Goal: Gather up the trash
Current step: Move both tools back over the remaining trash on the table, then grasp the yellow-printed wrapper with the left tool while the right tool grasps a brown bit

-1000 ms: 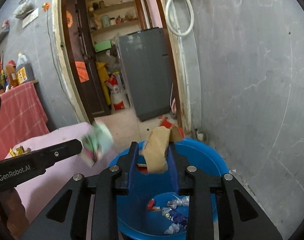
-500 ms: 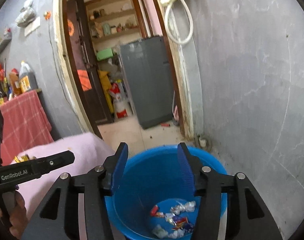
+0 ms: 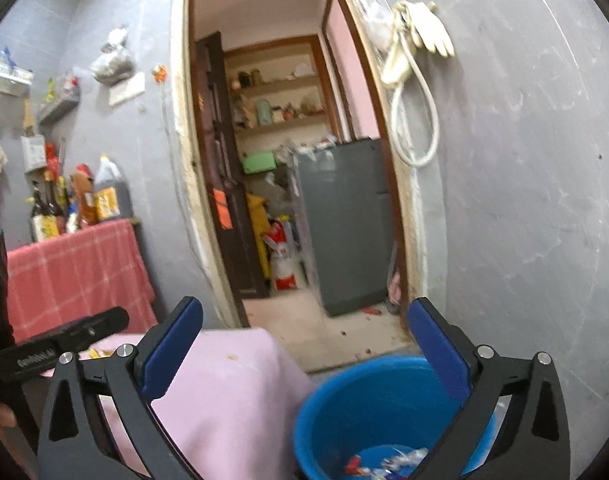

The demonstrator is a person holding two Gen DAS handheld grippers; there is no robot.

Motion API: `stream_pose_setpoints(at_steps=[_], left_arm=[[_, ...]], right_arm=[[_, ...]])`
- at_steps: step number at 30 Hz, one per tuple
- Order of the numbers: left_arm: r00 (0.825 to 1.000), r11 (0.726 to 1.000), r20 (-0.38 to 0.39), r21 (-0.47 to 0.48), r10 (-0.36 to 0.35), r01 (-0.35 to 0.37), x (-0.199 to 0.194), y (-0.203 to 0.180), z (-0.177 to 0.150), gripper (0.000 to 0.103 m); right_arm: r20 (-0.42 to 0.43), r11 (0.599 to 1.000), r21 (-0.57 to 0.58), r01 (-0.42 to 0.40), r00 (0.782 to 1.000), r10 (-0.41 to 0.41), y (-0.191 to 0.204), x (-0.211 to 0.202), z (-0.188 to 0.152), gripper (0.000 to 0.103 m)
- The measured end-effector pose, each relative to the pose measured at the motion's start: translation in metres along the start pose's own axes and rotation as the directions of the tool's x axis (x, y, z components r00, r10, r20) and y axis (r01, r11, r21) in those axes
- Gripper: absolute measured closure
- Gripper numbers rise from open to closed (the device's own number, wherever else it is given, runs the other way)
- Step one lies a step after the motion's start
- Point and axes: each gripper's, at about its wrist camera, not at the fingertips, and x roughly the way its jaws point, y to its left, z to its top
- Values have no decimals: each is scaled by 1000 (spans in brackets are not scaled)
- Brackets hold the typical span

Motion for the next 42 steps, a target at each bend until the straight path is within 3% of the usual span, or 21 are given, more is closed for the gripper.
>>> stream_pose_setpoints(at_steps=[11,17,23,33,39,42], left_arm=[[985,989,82,-25,150,-148,-51,58,-4,2],[968,975,110,-12,224,-224,-74,95,-10,2],[962,965,86,24,260,-263,-78,121,-20,2],[964,968,-89,0,250,-251,-40,169,-38,2],[961,971,-173,-62,216,-230,-18,188,-40,3],[957,974,-218,-77,192,-213,-4,191,-38,13]], right_arm=[[116,993,-50,-109,987,114,71,-10,-4,0],[113,982,-89,-165,978,174,106,0,-15,0],[48,972,-128,-195,978,202,129,27,-25,0],[-159,963,-142,-228,966,205,145,81,-53,0],[-312,960,-122,-252,928,204,146,111,-64,5],[-396,955,-110,-276,893,212,148,126,-69,23]])
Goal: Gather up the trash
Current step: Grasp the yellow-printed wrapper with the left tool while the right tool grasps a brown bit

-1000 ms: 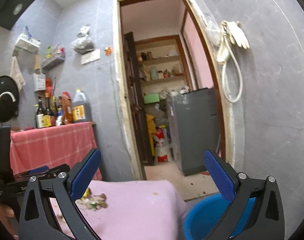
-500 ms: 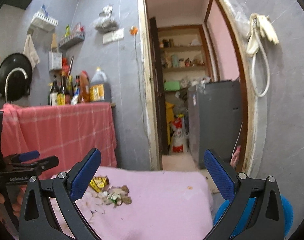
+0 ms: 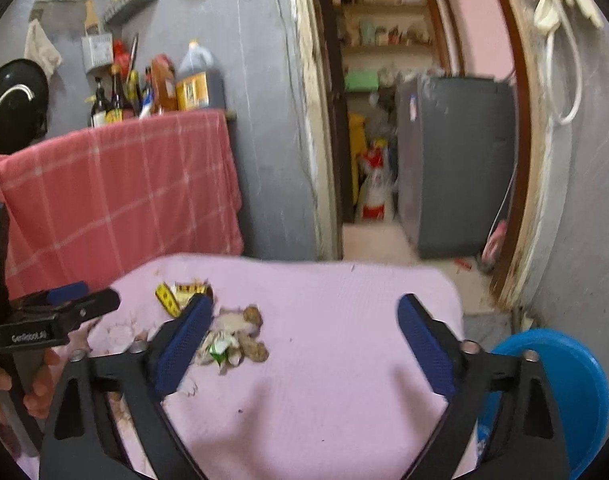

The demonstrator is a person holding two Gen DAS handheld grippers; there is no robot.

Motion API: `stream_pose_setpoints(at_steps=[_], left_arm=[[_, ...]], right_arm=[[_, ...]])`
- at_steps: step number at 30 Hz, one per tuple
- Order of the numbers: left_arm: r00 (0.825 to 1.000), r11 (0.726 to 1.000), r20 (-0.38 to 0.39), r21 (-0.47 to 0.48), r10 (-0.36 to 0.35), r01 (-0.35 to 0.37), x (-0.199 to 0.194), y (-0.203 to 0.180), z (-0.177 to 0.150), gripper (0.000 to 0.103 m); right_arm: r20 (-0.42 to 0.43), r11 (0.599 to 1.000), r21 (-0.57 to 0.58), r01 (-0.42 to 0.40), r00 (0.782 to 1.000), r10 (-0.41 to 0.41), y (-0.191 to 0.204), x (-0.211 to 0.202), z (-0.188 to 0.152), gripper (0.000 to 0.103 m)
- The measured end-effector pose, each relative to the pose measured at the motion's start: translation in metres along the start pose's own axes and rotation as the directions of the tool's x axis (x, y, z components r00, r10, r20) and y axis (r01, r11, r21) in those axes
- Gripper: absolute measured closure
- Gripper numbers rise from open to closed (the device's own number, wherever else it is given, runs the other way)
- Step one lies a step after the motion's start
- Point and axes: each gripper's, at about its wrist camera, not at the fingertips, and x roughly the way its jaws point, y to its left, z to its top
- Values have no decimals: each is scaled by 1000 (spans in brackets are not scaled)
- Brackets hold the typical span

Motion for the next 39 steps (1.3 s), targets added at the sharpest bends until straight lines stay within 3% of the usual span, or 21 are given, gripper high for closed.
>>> stream_pose_setpoints(at_steps=[8,14,20,27,32,39], left_arm=[[993,995,-108,-86,-55,45,31,1,13,36],[983,985,-160,-159,-87,62,50,3,25,50],[974,972,-197,-223,-114,69,64,9,28,68],[968,962,-191,-249,-161,111,61,7,28,80],[975,968,-158,-220,-155,119,49,-3,26,83],[988,980,-94,-169,-126,109,20,-16,20,83]], right_arm=[[-227,996,-73,-60,973,42,18,41,-4,59],[-328,989,-44,-143,937,121,21,63,-7,69],[-352,987,-31,-156,926,136,20,67,-7,75],[-377,983,-17,-184,912,165,19,71,-8,87],[-364,979,-20,-202,913,181,19,64,-10,95],[-284,982,-34,-188,944,171,18,41,-15,95]])
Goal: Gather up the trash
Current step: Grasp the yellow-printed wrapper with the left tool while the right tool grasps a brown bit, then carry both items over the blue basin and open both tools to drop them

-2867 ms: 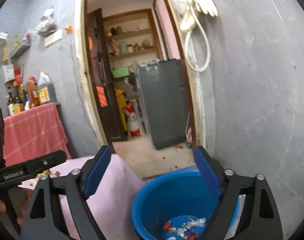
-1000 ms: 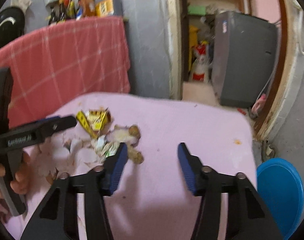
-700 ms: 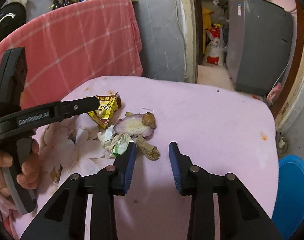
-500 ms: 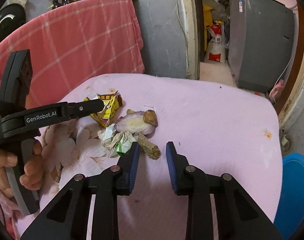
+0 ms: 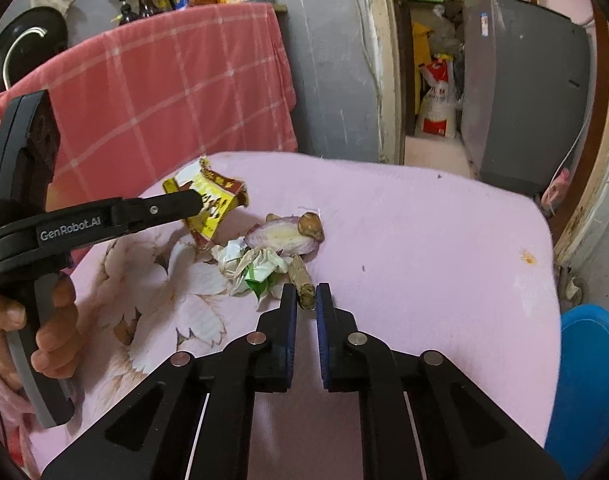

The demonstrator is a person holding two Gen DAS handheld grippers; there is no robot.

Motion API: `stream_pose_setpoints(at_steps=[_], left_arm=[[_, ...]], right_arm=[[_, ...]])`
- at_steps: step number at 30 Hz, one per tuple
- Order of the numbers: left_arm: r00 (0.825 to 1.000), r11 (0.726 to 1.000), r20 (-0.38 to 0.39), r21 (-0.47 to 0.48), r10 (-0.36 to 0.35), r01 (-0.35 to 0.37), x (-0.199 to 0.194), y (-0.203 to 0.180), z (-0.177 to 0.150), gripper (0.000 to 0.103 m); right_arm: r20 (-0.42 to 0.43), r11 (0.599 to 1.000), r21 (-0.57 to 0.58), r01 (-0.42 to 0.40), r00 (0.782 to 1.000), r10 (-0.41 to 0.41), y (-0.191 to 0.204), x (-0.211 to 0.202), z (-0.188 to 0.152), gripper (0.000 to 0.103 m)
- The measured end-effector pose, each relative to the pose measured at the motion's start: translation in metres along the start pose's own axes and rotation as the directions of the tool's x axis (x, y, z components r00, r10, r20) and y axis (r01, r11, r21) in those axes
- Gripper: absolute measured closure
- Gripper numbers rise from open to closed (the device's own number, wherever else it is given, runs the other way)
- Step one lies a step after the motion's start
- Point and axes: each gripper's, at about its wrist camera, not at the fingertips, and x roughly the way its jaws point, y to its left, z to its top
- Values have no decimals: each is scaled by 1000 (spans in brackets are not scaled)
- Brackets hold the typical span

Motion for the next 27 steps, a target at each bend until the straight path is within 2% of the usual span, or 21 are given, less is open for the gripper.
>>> stream_pose_setpoints(at_steps=[6,12,15,20,27], left_arm=[[995,996,74,66,-71,66,-26,-15,-18,83],[981,984,163,163,-104,77,-49,-46,-31,83],[965,974,220,202,-143,98,-61,-61,-35,83],[937,959,292,257,-193,118,-69,-90,-39,83],[908,934,329,326,-258,147,-66,-133,-43,83]], right_arm=[[143,999,35,-17,990,12,-2,-33,-12,95],[318,998,9,55,947,-55,8,-74,-21,95],[402,995,19,102,910,-101,9,-95,-25,95],[522,981,46,189,833,-185,3,-134,-32,95],[622,942,98,322,719,-311,-9,-173,-42,95]])
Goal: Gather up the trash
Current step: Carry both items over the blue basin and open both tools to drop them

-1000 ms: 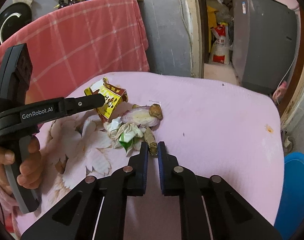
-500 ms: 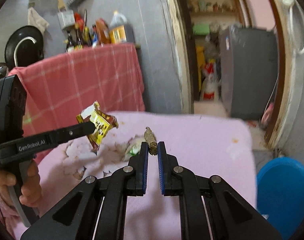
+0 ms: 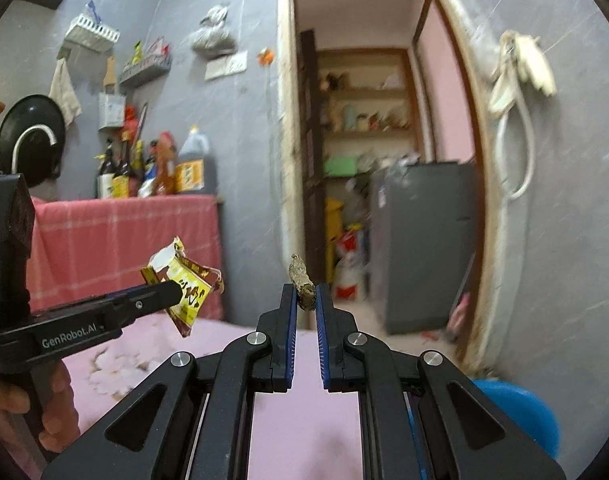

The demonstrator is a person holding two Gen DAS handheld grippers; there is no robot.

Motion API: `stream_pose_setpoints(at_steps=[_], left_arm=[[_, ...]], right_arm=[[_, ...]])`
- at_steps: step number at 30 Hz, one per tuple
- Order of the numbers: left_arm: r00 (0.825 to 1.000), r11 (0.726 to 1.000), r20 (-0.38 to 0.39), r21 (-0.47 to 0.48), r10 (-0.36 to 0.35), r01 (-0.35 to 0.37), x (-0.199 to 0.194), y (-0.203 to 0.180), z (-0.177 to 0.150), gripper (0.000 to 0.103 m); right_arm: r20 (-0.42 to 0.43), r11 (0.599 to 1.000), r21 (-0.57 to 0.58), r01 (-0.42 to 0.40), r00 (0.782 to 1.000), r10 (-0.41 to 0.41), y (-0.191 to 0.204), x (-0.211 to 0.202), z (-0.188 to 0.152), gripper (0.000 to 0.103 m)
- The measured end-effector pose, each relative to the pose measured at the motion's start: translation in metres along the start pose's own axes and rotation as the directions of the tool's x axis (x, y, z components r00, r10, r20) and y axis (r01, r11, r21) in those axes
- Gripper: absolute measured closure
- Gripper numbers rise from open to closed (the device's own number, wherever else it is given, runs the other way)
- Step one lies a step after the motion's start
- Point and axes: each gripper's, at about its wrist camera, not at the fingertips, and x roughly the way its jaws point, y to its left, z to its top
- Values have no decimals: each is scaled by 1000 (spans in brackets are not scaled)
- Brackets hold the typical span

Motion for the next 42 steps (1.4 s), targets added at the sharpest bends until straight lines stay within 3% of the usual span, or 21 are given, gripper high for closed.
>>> stream_pose_setpoints(at_steps=[7,19,24,29,34,42], left_arm=[[999,998,6,32,-47,46,21,-46,-5,83],[980,987,-148,70,-131,143,82,-108,-28,83],[957,982,-249,75,-148,171,112,-128,-39,83],[920,974,-353,82,-171,212,138,-139,-54,83],[885,978,-437,45,-162,202,163,-139,-71,83],[864,981,-477,22,-160,194,175,-132,-79,83]], right_arm=[[67,988,-18,151,986,-149,-30,-19,-2,95],[9,949,70,308,951,-309,-96,-26,-31,95],[-76,933,117,341,939,-334,-120,-23,-48,95],[-185,919,157,361,925,-332,-141,-13,-70,95],[-241,911,177,373,914,-327,-152,-7,-81,94],[-301,907,185,379,900,-315,-155,0,-90,94]])
